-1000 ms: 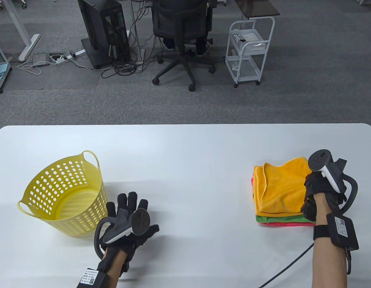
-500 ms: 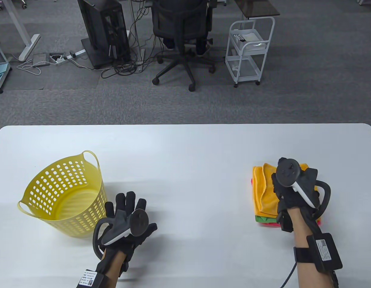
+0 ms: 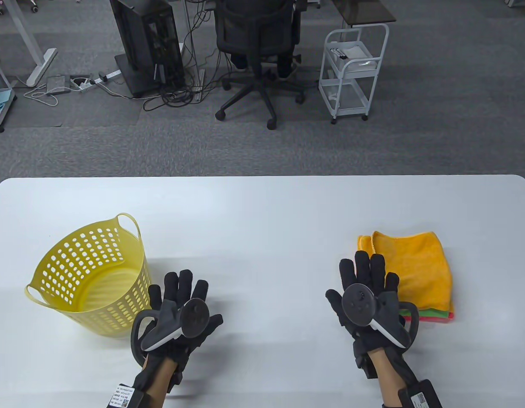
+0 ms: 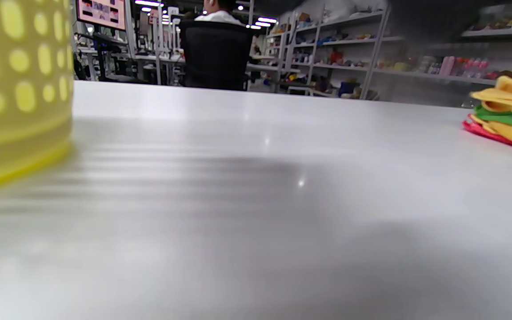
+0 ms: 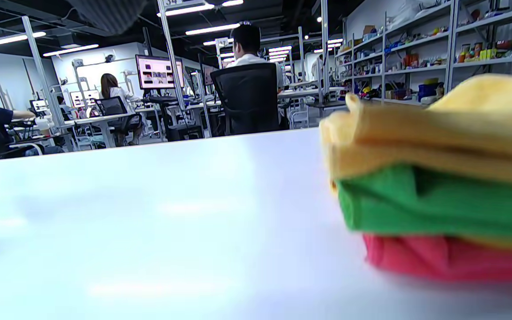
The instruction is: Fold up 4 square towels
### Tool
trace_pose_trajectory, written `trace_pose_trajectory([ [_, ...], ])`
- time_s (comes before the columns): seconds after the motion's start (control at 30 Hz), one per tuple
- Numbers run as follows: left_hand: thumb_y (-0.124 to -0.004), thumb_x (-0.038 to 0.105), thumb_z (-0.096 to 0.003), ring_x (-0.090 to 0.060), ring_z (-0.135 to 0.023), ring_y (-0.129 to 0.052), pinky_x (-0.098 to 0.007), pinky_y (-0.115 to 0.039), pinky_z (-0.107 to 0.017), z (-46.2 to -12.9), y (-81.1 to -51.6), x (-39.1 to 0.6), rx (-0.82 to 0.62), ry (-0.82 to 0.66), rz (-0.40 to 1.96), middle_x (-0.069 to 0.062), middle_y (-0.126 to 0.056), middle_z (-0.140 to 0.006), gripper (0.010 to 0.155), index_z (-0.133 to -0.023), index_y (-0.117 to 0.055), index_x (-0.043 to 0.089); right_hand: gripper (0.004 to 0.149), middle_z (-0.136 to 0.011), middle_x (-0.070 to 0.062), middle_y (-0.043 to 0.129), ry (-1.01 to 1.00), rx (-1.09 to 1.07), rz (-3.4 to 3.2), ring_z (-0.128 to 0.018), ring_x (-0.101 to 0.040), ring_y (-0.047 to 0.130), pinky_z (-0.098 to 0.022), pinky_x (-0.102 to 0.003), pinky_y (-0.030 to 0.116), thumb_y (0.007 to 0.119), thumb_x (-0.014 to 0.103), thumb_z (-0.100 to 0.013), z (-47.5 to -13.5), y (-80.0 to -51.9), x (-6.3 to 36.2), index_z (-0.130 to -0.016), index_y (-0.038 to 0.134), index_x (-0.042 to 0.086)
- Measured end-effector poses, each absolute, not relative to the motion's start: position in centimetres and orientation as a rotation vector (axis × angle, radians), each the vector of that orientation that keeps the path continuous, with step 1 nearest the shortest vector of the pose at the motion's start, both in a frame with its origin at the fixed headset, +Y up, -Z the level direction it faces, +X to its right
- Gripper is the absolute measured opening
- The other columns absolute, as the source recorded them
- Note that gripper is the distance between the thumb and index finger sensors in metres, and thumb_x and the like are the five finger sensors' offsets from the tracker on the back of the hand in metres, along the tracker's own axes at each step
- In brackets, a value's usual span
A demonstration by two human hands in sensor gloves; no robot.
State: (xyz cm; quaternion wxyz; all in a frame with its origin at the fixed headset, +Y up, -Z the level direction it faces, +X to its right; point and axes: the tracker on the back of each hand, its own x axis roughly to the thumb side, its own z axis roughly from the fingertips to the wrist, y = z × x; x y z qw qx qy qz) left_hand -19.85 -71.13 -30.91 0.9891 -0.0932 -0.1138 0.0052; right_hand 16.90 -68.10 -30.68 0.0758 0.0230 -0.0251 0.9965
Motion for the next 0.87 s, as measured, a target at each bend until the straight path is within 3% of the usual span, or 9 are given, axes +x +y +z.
trace_pose_trajectory([
  [0.2, -0.054, 0.067, -0.0541, -0.056, -0.109, -0.008, -0.076, -0.01, -0.071, -31.1, -71.2, -20.0, -0.158, -0.218, 0.019, -0.026, -0.011, -0.122, 0.085, -0.119, -0.029, 0.018, 0.084, -0.121, -0.02, -0.002, 0.008, 0.089, 3.056, -0.103, -0.047, -0.008, -0.069, -0.072, 0.011, 0.06, 0.061, -0.06, -31.0, -70.5, 17.0, -0.118, 0.018, 0.015],
  [0.87, -0.055, 0.064, -0.0555, -0.056, -0.109, -0.01, -0.076, -0.011, -0.071, -31.3, -71.3, -19.5, -0.147, -0.235, 0.001, -0.026, -0.014, -0.122, 0.082, -0.119, -0.031, 0.017, 0.084, -0.121, -0.019, -0.002, 0.142, 0.1, 3.047, -0.103, -0.047, -0.009, -0.068, -0.072, 0.01, 0.059, 0.061, -0.06, -30.9, -71.8, 17.1, -0.118, 0.019, 0.015],
])
